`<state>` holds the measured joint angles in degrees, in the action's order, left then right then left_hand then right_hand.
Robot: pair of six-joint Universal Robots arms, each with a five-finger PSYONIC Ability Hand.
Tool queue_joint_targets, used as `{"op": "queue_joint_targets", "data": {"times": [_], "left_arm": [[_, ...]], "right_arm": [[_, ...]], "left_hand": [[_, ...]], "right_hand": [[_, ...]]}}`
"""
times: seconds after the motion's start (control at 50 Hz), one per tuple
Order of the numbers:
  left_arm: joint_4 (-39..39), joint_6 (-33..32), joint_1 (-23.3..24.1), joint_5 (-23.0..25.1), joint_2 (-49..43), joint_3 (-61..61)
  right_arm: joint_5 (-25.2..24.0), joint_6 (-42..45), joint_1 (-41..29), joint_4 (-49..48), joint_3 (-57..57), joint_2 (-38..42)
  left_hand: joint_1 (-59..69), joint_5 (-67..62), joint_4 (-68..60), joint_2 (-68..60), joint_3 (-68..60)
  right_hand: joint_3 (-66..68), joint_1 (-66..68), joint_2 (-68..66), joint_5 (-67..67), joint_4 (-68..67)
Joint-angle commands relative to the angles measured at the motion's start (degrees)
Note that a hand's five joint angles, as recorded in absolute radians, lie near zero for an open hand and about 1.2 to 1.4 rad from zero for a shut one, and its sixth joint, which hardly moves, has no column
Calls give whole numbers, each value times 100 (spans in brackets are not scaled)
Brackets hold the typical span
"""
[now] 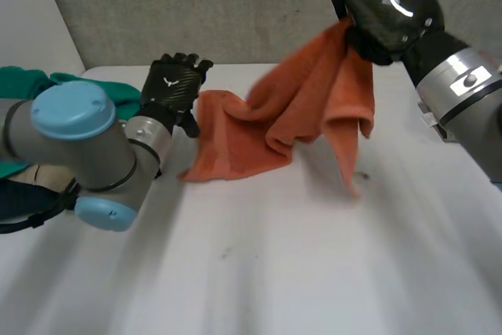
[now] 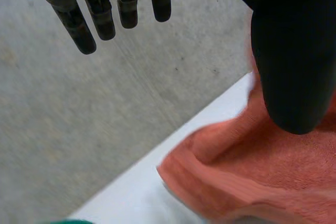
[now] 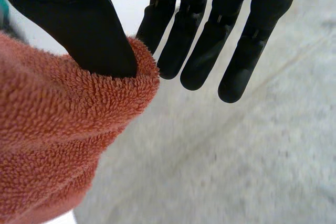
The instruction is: Fold the laundry.
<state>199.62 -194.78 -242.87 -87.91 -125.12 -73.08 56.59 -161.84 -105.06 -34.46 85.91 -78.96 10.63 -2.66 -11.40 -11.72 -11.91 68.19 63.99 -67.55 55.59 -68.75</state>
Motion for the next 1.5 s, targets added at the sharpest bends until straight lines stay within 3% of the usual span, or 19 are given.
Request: {"op": "queue_joint_targets", "data": {"times": [0.02, 0.14, 0.28, 0.32, 0.34, 0.4, 0.54, 0.6, 0.7, 0.78, 0.92, 1.06, 1.22, 1.34, 1.36, 1.38, 1.4, 1.46, 1.5], "left_arm": [[-1329, 669, 143, 186, -943, 1418], [-1725, 862, 564, 362, -1619, 2077], [-1681, 1485, 1250, 459, -1928, 2184], [-1742, 1661, 1382, 512, -1928, 2140], [-1769, 1775, 1478, 520, -1911, 2053], [-1752, 1768, 1479, 364, -1779, 1912], [-1330, 1460, 848, -1006, -1209, 1832], [-1093, 1408, 592, -1140, -875, 1841], [-304, 1320, 249, -1193, 29, 1762], [50, 1223, 178, -1193, 601, 1569], [50, 591, 354, -1167, 1244, 445], [121, -95, 793, -1386, 1552, -1637], [-98, -114, 1171, -2018, 1429, -3062], [-845, -25, 1338, -2160, 1657, -3143], [-959, 10, 1347, -2160, 1728, -3116], [-1204, 62, 1356, -2125, 1894, -3046], [-1311, 89, 1347, -2099, 1991, -3002], [-1679, 168, 1303, -1837, 2342, -2783], [-1865, 159, 1251, -1590, 2457, -2616]], "right_arm": [[-622, -971, 108, -61, 277, -919], [-1255, -1831, 117, -227, 575, -1507], [-1361, -2502, 266, -632, 778, -1588], [-1335, -2510, 302, -685, 752, -1474], [-1309, -2476, 311, -668, 682, -1308], [-1265, -2344, 372, -449, 472, -913], [-1116, -1501, 478, 228, -144, 11], [-739, -991, 460, 492, -644, 486], [726, -367, 276, 721, -1741, 1179], [1309, -234, 92, 651, -2227, 1383], [1021, -216, -93, 537, -1842, 1374], [731, 283, -67, 949, -428, 1164], [686, 2934, 319, 3249, 952, 1207], [704, 3634, 548, 4061, 1033, 1295], [713, 3581, 574, 4070, 998, 1287], [713, 3389, 600, 4061, 911, 1260], [713, 3274, 609, 4052, 849, 1234], [739, 2809, 627, 4096, 560, 1024], [757, 2588, 645, 4175, 392, 900]], "left_hand": [[-63, 266, 140, 172, 191], [-63, 266, 140, 172, 191], [-45, 249, 123, 154, 173], [1162, -959, -1085, -1054, -1035], [3051, -2847, -2974, -2942, -2923], [6927, -6724, -6850, -6818, -6799], [6937, -6734, -6860, -6828, -6809], [6937, -6734, -6860, -6828, -6809], [6937, -6734, -6860, -6828, -6809], [6937, -6734, -6860, -6828, -6809], [6937, -6734, -6860, -6828, -6809], [6937, -6734, -6860, -6828, -6809], [6937, -6734, -6860, -6828, -6809], [6454, -6251, -6377, -6345, -6326], [6168, -5965, -6091, -6059, -6040], [5416, -5212, -5338, -5307, -5288], [4925, -4722, -4848, -4816, -4798], [3078, -2874, -3000, -2969, -2950], [2836, -2632, -2758, -2727, -2708]], "right_hand": [[1181, 1601, -1245, 1441, -1125], [1181, 1601, -1245, 1441, -1125], [1181, 1601, -1245, 1441, -1125], [1181, 1601, -1245, 1441, -1125], [1181, 1601, -1245, 1441, -1125], [1181, 1601, -1245, 1441, -1125], [1181, 1601, -1245, 1441, -1125], [1181, 1601, -1245, 1441, -1125], [1181, 1601, -1245, 1441, -1125], [1181, 1601, -1245, 1441, -1125], [1181, 1601, -1245, 1441, -1125], [1181, 1601, -1245, 1441, -1125], [1181, 1601, -1245, 1441, -1125], [1181, 1601, -1245, 1441, -1125], [480, 899, -543, 739, -423], [-1392, -973, 1329, -1133, 1449], [-1977, -1558, 1914, -1718, 2034], [-2955, -2536, 2892, -2696, 3011], [-3043, -2623, 2980, -2783, 3099]]}}
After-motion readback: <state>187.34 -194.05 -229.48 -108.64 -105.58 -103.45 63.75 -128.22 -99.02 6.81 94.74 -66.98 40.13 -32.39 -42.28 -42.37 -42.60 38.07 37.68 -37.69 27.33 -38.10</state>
